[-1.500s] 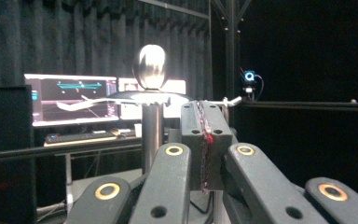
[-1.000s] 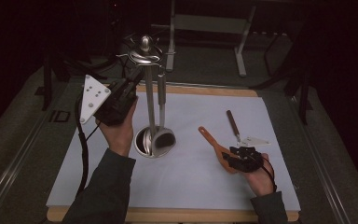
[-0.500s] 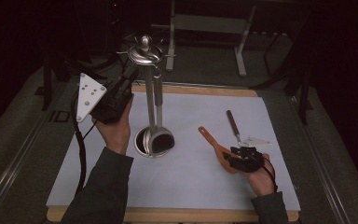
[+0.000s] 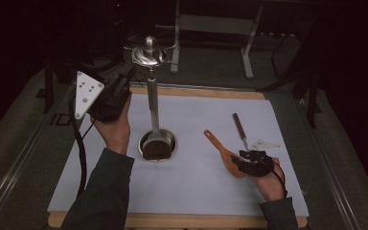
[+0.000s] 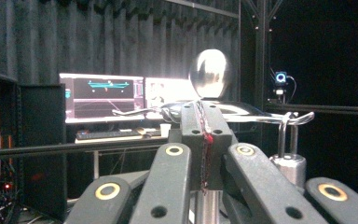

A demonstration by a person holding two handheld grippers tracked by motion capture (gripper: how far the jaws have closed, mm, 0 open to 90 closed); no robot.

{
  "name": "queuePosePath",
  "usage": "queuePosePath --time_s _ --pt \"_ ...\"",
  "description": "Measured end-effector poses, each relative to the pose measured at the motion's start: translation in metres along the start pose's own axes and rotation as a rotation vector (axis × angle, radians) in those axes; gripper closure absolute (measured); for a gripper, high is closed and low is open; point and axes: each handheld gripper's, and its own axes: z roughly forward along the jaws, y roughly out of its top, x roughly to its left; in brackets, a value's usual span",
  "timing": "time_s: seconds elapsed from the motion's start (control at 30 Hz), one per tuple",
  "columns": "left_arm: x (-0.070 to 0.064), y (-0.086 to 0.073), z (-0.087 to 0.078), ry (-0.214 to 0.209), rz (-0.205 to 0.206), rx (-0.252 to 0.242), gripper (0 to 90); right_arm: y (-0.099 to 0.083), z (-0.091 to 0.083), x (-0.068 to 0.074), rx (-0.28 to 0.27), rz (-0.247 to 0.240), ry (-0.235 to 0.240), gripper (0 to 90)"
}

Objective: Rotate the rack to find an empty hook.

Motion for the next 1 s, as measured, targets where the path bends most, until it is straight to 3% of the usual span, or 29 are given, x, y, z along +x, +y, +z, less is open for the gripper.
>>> queuePosePath --time_s 1.0 --pt "0.016 0.002 0.017 0.065 -0.009 0.041 90.0 -0.002 -0.002 -0.005 -0.003 0.016 -0.004 56.2"
